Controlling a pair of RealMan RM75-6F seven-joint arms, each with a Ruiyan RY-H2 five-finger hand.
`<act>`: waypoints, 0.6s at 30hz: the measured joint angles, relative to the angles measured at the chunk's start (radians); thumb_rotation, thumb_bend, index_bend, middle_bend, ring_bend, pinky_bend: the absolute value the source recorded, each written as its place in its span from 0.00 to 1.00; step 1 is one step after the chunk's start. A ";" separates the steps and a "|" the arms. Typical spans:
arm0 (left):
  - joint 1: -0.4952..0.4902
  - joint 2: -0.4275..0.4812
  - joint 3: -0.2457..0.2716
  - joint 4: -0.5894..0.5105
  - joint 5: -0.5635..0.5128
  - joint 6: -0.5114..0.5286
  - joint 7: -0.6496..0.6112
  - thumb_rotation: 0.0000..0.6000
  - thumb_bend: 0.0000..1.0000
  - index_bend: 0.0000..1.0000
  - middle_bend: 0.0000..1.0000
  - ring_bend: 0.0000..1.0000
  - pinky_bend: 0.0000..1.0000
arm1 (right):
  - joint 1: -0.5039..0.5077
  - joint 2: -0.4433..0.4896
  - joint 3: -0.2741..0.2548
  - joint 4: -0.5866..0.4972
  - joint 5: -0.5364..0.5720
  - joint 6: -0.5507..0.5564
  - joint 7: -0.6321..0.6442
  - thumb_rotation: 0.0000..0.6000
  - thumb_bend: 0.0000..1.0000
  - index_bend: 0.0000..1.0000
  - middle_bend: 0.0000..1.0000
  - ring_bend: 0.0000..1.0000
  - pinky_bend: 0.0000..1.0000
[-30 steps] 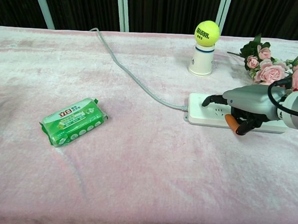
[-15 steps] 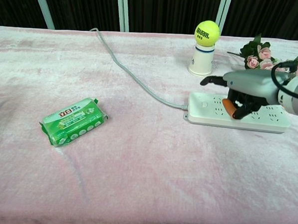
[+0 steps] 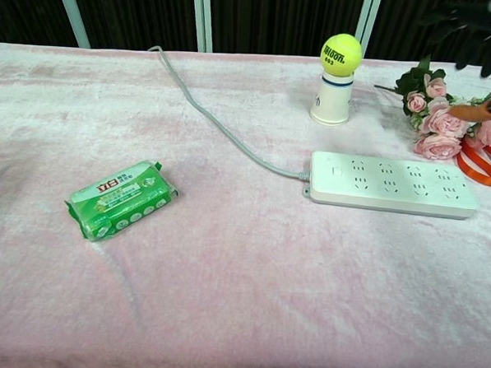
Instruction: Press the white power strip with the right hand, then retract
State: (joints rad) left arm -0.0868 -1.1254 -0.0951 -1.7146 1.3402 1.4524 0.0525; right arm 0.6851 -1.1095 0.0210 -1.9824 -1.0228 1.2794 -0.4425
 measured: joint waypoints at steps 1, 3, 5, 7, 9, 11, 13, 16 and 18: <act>0.001 -0.001 0.000 -0.001 0.000 0.002 0.000 1.00 0.37 0.26 0.10 0.04 0.11 | -0.028 0.018 -0.017 -0.006 -0.039 0.025 0.009 1.00 0.17 0.00 0.07 0.22 0.25; 0.001 -0.002 -0.001 -0.002 0.002 0.005 -0.001 1.00 0.37 0.26 0.10 0.04 0.11 | -0.101 0.052 -0.060 -0.008 -0.135 0.088 0.037 1.00 0.17 0.00 0.07 0.22 0.25; 0.002 -0.004 -0.001 -0.003 0.005 0.009 0.000 1.00 0.37 0.26 0.10 0.04 0.11 | -0.173 0.071 -0.096 0.005 -0.218 0.152 0.071 1.00 0.17 0.00 0.07 0.22 0.25; 0.003 -0.007 -0.001 -0.003 0.009 0.015 0.001 1.00 0.37 0.26 0.10 0.04 0.11 | -0.260 0.079 -0.132 0.045 -0.297 0.232 0.125 1.00 0.17 0.00 0.07 0.22 0.25; 0.005 -0.012 0.000 -0.002 0.013 0.019 0.004 1.00 0.37 0.26 0.10 0.04 0.11 | -0.329 0.076 -0.155 0.107 -0.344 0.298 0.192 1.00 0.17 0.00 0.07 0.22 0.24; 0.006 -0.014 0.002 -0.001 0.014 0.021 0.008 1.00 0.37 0.26 0.10 0.04 0.11 | -0.371 0.066 -0.167 0.169 -0.370 0.332 0.247 1.00 0.17 0.00 0.07 0.22 0.24; 0.007 -0.017 0.003 0.000 0.016 0.022 0.012 1.00 0.37 0.26 0.10 0.04 0.11 | -0.411 0.050 -0.172 0.247 -0.393 0.358 0.297 1.00 0.17 0.00 0.07 0.22 0.24; 0.009 -0.018 0.003 0.002 0.017 0.026 0.015 1.00 0.37 0.26 0.10 0.04 0.11 | -0.458 0.015 -0.167 0.360 -0.406 0.384 0.353 1.00 0.18 0.00 0.07 0.22 0.24; 0.009 -0.018 0.004 0.002 0.018 0.027 0.016 1.00 0.37 0.26 0.10 0.04 0.11 | -0.485 -0.011 -0.160 0.432 -0.408 0.388 0.393 1.00 0.18 0.00 0.07 0.22 0.24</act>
State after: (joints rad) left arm -0.0774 -1.1437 -0.0913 -1.7131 1.3580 1.4791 0.0681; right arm 0.2000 -1.1207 -0.1386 -1.5505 -1.4305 1.6677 -0.0491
